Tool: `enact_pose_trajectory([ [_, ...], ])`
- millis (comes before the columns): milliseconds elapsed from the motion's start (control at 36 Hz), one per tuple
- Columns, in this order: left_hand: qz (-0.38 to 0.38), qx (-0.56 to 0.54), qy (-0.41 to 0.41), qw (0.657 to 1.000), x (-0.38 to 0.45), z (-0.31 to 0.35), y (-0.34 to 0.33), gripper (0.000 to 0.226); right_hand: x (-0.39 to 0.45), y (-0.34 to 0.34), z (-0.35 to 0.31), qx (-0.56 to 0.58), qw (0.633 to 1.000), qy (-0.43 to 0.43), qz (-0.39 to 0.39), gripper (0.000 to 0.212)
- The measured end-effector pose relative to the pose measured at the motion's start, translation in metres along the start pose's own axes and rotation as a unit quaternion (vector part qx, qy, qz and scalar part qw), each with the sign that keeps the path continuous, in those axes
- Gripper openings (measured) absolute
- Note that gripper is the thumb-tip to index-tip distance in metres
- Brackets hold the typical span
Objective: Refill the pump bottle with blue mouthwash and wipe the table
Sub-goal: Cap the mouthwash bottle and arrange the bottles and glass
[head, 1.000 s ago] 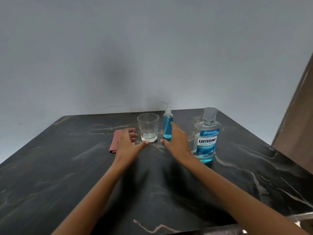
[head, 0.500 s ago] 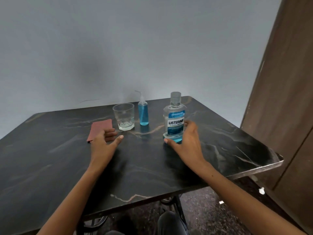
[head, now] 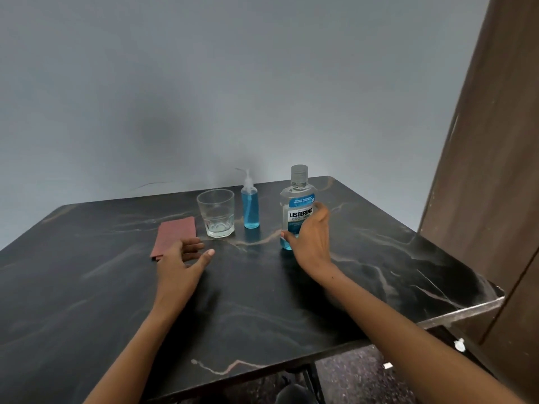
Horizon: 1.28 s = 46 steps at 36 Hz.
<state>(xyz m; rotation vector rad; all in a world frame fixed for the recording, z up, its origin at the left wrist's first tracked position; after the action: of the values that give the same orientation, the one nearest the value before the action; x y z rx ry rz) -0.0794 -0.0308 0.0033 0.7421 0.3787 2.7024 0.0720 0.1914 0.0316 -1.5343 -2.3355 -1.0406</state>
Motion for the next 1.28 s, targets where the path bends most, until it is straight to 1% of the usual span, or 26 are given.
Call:
enact_pose_trajectory([
  [222, 0.024, 0.017, -0.006, 1.000, -0.004, 0.005, 0.010, 0.025, 0.039, -0.035, 0.004, -0.013, 0.999, -0.033, 0.021, 0.086],
  [444, 0.032, 0.041, -0.012, 0.999, -0.006, 0.007, 0.011, 0.027, 0.064, -0.054, 0.007, -0.026, 0.998, -0.052, 0.040, 0.085],
  [806, 0.009, 0.056, -0.006, 0.998, -0.007, 0.007, 0.007, 0.030, 0.071, -0.063, 0.011, -0.033, 0.996, -0.071, 0.051, 0.084],
  [944, 0.008, 0.055, -0.001, 0.998, -0.009, 0.006, 0.007, 0.030, 0.061, -0.058, 0.010, -0.006, 0.995, -0.088, 0.048, 0.088],
  [1028, 0.012, 0.033, 0.011, 0.999, -0.008, 0.005, 0.009, 0.029, 0.046, -0.056, -0.002, 0.020, 0.997, -0.059, 0.034, 0.081],
  [1139, 0.033, -0.010, 0.043, 0.998, -0.003, 0.002, 0.023, 0.026, 0.018, -0.062, -0.037, 0.021, 0.999, 0.047, -0.002, 0.067],
  [1222, 0.062, -0.020, 0.037, 0.997, 0.005, 0.002, 0.045, 0.022, -0.004, -0.081, -0.069, 0.012, 0.988, 0.145, -0.060, 0.053],
  [1278, 0.079, -0.016, 0.030, 0.996, 0.010, 0.000, 0.061, 0.021, -0.015, -0.100, -0.089, 0.014, 0.976, 0.184, -0.115, 0.044],
])
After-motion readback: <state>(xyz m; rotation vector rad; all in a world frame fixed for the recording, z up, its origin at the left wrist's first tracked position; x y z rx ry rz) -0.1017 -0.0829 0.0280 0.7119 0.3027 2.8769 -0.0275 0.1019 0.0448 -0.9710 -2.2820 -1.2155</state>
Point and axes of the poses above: each hand's wrist, its own x-axis towards the middle knuckle, its own y-axis out of the back of the hand, z = x × y, the point moved 7 cm from there along x, towards the middle knuckle, and after that the axes turned 3 degrees about x, right-handed, at the moved point
